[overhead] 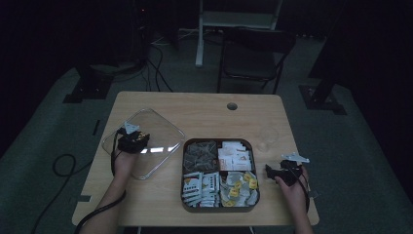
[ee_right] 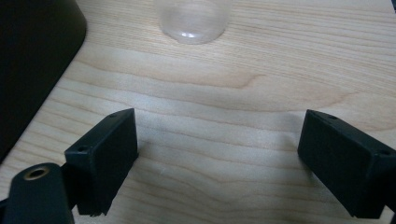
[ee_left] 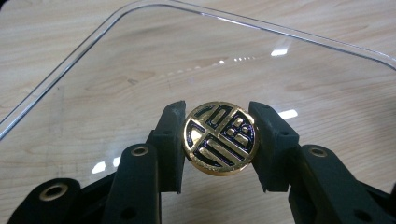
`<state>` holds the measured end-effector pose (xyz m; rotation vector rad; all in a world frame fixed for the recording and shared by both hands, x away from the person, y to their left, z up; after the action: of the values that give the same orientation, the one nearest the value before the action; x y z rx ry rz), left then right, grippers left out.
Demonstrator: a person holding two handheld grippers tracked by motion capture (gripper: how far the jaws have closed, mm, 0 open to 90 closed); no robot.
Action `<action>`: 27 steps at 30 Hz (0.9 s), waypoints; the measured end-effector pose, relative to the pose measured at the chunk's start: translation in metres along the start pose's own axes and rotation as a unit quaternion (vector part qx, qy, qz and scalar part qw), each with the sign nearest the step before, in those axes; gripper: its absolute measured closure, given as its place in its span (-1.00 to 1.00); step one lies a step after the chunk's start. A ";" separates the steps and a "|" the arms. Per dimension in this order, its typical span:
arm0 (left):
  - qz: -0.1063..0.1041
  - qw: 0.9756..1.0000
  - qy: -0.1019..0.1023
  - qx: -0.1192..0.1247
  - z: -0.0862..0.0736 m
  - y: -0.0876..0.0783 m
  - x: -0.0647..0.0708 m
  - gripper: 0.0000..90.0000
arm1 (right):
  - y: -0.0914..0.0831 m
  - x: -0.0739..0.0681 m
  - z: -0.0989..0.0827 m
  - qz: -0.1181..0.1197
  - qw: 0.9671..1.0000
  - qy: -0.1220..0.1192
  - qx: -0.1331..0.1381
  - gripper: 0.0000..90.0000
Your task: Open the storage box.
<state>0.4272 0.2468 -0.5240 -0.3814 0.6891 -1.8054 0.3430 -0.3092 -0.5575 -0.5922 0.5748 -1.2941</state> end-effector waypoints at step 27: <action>-0.051 0.999 0.008 0.000 -0.002 0.018 0.003 0.02 | 0.000 0.000 0.000 0.000 1.000 0.000 0.000 -0.74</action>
<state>0.4385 0.2410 -0.5373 -0.4094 0.6906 -1.9073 0.3430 -0.3091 -0.5575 -0.5922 0.5747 -1.2941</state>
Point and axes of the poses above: each handheld gripper's, and its own axes: y roughly forward along the jaws, z roughly out of its top, x roughly to its right, the point moved 1 cm from there along y, roughly forward along the jaws, and after that the axes turned 4 degrees about y, right-handed, at the moved point
